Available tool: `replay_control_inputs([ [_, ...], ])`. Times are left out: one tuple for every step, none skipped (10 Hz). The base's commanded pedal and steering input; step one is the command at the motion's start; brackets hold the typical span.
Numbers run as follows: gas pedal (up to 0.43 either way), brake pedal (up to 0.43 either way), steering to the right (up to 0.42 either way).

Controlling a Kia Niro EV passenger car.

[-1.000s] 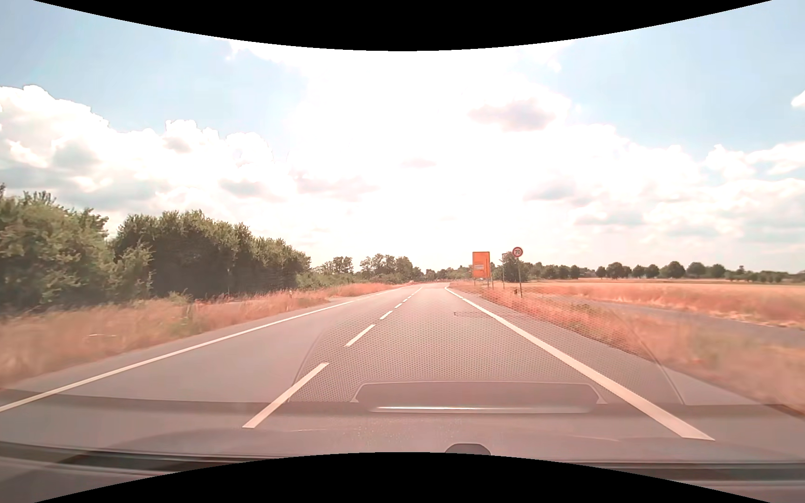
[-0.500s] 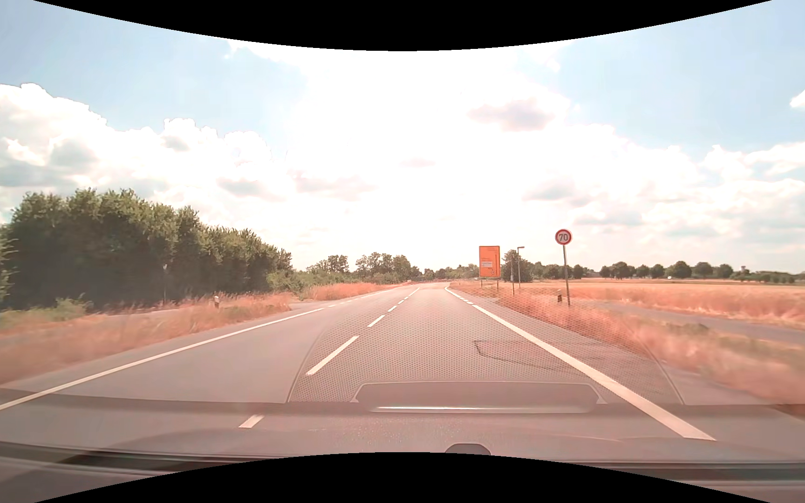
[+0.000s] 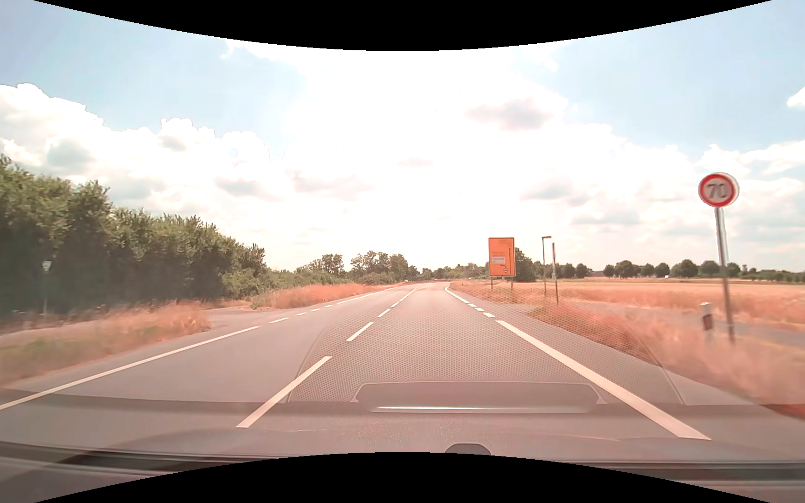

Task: Follow the waypoints while adhering to traffic rules and regulations

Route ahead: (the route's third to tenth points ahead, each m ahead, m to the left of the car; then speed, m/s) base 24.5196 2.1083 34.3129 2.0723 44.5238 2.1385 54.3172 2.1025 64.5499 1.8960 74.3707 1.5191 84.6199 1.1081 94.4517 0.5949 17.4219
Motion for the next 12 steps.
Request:
replay_control_inputs([
  [0.0, 0.0, -0.002],
  [0.0, 0.0, -0.002],
  [0.0, 0.0, -0.002],
  [0.0, 0.0, -0.003],
  [0.0, 0.0, -0.004],
  [0.0, 0.0, -0.004],
  [0.0, 0.0, -0.004],
  [0.0, 0.0, -0.004],
  [0.0, 0.0, -0.004],
  [0.0, 0.0, -0.004],
  [0.0, 0.0, -0.004],
  [0.0, 0.0, -0.004],
])
